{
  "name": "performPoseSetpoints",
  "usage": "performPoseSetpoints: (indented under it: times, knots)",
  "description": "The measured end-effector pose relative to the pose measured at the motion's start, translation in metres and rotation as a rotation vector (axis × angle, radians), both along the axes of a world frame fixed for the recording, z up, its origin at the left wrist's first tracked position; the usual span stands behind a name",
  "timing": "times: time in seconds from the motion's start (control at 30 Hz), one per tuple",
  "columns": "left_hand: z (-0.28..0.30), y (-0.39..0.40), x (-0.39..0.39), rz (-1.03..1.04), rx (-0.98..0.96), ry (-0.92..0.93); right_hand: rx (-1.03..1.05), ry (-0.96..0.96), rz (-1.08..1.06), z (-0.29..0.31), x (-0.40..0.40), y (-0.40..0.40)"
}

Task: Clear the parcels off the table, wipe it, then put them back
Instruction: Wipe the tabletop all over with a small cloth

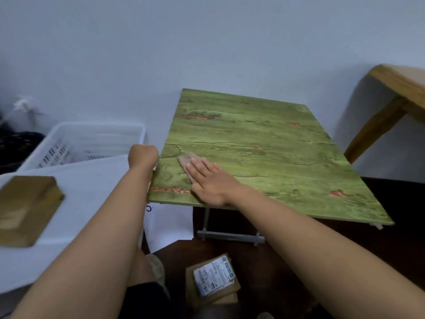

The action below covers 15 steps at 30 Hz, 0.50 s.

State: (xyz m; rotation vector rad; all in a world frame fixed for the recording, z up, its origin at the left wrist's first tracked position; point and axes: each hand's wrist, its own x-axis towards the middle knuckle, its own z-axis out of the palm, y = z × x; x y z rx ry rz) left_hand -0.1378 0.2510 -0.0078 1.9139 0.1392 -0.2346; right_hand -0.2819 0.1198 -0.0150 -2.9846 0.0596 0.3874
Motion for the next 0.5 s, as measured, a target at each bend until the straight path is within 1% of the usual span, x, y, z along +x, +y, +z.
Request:
performPoseSetpoints:
  times: [0.1,0.17,0.33,0.4,0.5]
  knots:
    - [0.000,0.001,0.008,-0.121,-0.157,0.217,0.020,-0.007,0.080,-0.003,0.036,0.000]
    - [0.000,-0.003,0.018,-0.199,-0.162,0.298,0.028,0.000,0.115,-0.002,0.059,-0.007]
    - [-0.004,-0.019,0.060,-0.263,-0.168,0.324,0.041,-0.005,0.144,-0.004,0.119,-0.035]
    - [-0.005,-0.025,0.067,-0.246,-0.198,0.338,0.049,-0.005,0.135,-0.004,0.143,-0.049]
    - [-0.009,-0.035,0.072,-0.189,-0.273,0.372,0.054,-0.016,0.056,-0.004,0.178,-0.065]
